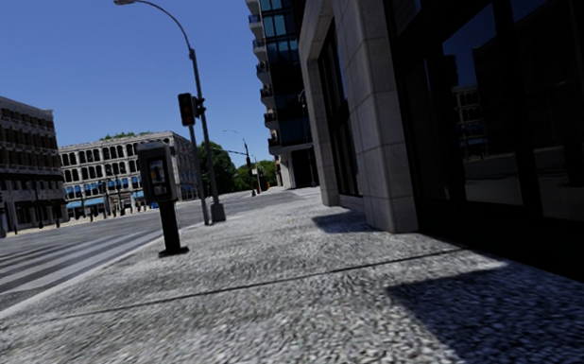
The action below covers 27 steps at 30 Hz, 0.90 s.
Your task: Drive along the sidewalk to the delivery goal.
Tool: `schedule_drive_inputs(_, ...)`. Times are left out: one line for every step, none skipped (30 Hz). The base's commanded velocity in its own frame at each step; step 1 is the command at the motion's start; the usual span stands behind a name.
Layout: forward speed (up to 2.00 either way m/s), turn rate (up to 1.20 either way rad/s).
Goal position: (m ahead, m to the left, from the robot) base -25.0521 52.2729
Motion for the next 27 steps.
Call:
schedule_drive_inputs(2.00,0.00)
schedule_drive_inputs(2.00,0.00)
schedule_drive_inputs(2.00,0.00)
schedule_drive_inputs(2.00,0.00)
schedule_drive_inputs(2.00,0.00)
schedule_drive_inputs(2.00,0.00)
schedule_drive_inputs(2.00,0.00)
schedule_drive_inputs(2.00,0.00)
schedule_drive_inputs(2.00,0.00)
schedule_drive_inputs(2.00,0.00)
schedule_drive_inputs(2.00,0.00)
schedule_drive_inputs(2.00,0.00)
schedule_drive_inputs(2.00,0.00)
schedule_drive_inputs(2.00,0.00)
schedule_drive_inputs(2.00,0.00)
schedule_drive_inputs(2.00,0.00)
schedule_drive_inputs(2.00,0.00)
schedule_drive_inputs(2.00,0.00)
schedule_drive_inputs(2.00,0.00)
schedule_drive_inputs(2.00,0.00)
schedule_drive_inputs(2.00,0.00)
schedule_drive_inputs(2.00,0.00)
schedule_drive_inputs(2.00,0.00)
schedule_drive_inputs(2.00,0.00)
schedule_drive_inputs(2.00,0.00)
schedule_drive_inputs(2.00,0.00)
schedule_drive_inputs(2.00,0.00)
